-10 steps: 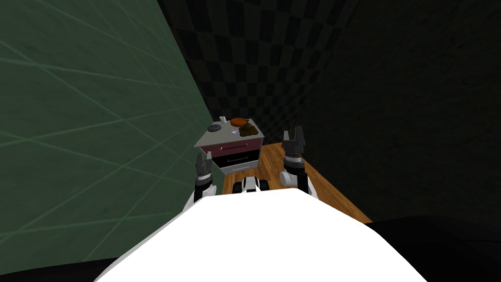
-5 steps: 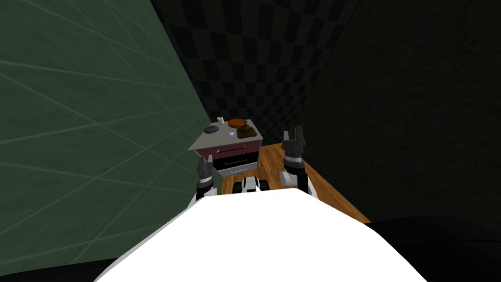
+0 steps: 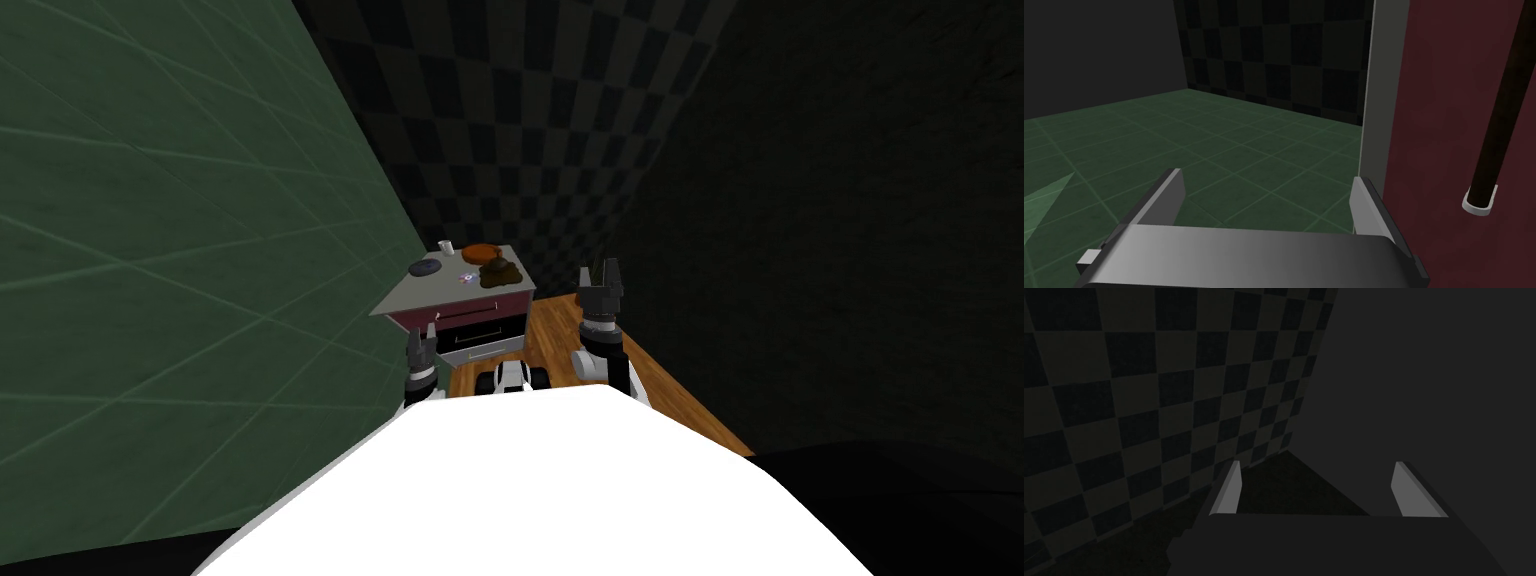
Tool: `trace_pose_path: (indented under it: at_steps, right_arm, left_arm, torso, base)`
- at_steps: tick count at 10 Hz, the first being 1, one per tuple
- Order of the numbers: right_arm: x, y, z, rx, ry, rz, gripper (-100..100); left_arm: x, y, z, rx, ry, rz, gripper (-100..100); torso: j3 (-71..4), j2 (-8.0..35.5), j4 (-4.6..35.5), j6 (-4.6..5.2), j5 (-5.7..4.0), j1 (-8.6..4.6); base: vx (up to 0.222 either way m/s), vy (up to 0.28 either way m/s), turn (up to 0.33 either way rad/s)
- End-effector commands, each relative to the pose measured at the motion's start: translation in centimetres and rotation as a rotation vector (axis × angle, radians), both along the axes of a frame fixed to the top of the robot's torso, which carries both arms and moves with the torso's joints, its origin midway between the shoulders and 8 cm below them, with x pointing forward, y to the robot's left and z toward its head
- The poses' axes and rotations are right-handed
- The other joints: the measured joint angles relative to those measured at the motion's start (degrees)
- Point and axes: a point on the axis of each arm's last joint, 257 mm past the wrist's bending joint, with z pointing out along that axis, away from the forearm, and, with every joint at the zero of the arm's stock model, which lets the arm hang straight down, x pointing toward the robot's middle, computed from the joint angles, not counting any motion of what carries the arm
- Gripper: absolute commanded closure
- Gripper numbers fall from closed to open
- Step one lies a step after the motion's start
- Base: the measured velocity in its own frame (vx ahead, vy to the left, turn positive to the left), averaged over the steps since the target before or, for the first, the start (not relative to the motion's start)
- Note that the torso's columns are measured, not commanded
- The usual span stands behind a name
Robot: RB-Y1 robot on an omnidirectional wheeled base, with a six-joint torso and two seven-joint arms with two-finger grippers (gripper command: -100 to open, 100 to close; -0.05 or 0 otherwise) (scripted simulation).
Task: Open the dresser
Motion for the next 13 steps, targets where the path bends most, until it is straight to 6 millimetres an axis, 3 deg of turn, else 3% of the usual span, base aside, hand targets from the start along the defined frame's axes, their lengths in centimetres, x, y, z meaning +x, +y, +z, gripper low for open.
trace_pose_path:
  at_steps: [1, 13]
  right_arm:
    - [0.0, 0.0, 0.0, 0.000, 0.000, 0.000, 0]
    - [0.0, 0.0, 0.0, 0.000, 0.000, 0.000, 0]
  left_arm:
    - [-0.5, 0.1, -1.5, -0.016, 0.010, 0.003, -100]
    - [-3.3, 0.2, -8.3, -0.089, 0.082, 0.022, -100]
  torso:
    - [-0.02, -0.01, -0.01, 0.00, 0.00, 0.01]
    - [-0.02, -0.01, -0.01, 0.00, 0.00, 0.01]
  base:
    - [0.068, -0.038, -0.005]
    - [0.070, -0.038, -0.003]
